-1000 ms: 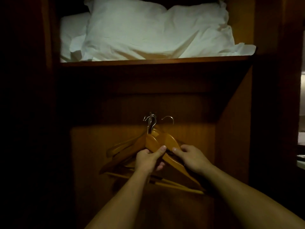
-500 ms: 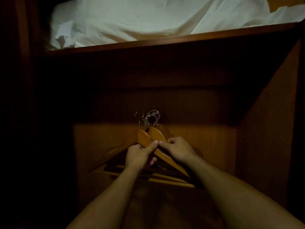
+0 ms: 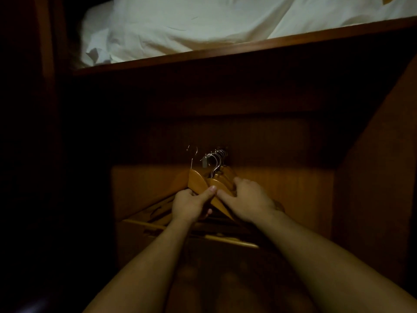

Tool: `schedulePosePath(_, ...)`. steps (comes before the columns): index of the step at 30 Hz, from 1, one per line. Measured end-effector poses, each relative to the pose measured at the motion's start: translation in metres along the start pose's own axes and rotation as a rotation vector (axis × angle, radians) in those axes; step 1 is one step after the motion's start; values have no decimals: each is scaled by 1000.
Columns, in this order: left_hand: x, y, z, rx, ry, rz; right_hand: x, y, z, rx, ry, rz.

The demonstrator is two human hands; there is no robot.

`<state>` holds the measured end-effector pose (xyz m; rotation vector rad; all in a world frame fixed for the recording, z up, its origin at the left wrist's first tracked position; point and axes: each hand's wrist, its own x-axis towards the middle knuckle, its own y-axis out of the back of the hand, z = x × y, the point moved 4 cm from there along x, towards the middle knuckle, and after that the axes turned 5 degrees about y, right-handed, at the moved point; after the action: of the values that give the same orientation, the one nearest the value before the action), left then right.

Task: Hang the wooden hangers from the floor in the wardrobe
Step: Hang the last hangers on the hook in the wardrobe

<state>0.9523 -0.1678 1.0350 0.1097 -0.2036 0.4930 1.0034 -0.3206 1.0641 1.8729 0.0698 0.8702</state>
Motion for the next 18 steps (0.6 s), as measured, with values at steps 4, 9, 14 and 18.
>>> schedulePosePath(4,-10,7,7,-38,-26,-17,-16,6,-27,-138,284,-75)
schedulePosePath(9,-25,30,19,257,-67,74,-27,-10,-50,-93,160,-144)
schedulePosePath(14,-38,70,54,528,-307,436,-44,-13,-61,3,99,-135)
schedulePosePath(18,-18,74,83,295,-378,239,-61,-6,-62,-91,96,-180)
